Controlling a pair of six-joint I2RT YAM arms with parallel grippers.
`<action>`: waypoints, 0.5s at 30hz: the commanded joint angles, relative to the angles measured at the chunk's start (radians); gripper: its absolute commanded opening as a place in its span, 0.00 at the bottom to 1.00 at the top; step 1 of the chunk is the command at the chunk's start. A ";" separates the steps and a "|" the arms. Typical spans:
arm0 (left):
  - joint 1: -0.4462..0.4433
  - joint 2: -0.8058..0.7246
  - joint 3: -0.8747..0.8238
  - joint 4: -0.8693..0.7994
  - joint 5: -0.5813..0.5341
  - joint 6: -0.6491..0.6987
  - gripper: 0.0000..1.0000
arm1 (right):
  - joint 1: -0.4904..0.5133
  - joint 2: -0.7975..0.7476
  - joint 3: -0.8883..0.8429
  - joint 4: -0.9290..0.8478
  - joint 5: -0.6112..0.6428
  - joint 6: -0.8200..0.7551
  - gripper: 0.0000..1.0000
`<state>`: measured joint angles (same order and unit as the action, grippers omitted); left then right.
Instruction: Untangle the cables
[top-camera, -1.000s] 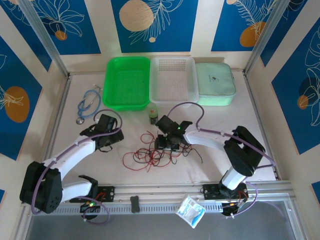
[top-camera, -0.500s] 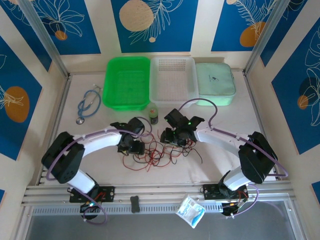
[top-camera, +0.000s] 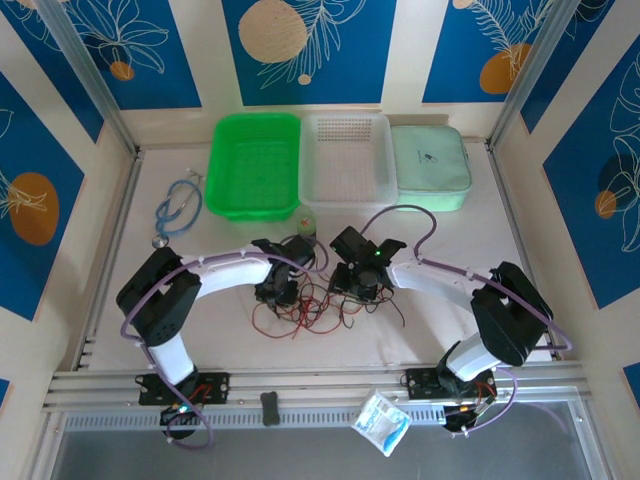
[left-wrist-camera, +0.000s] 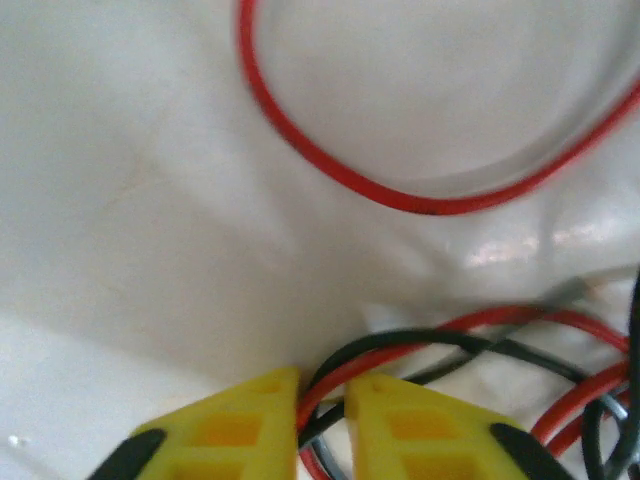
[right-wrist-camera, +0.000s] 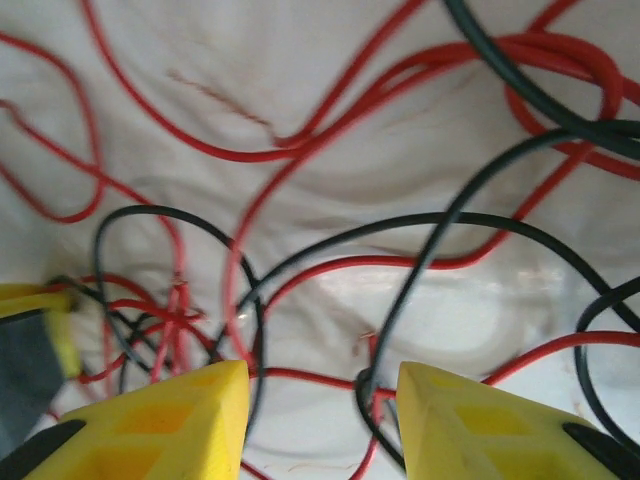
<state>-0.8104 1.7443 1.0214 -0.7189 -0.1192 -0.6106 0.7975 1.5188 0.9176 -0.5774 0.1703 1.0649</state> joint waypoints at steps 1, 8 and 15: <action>0.023 0.094 -0.085 0.028 -0.146 -0.081 0.00 | 0.005 0.035 -0.030 -0.029 0.067 0.051 0.42; 0.114 -0.011 -0.141 0.035 -0.215 -0.118 0.00 | 0.003 0.100 -0.055 -0.043 0.127 0.060 0.27; 0.246 -0.148 -0.176 0.005 -0.270 -0.086 0.00 | 0.003 0.106 -0.045 -0.124 0.211 0.048 0.00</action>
<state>-0.6178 1.6188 0.8879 -0.6224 -0.2226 -0.7017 0.7998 1.6119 0.8799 -0.6182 0.2935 1.1145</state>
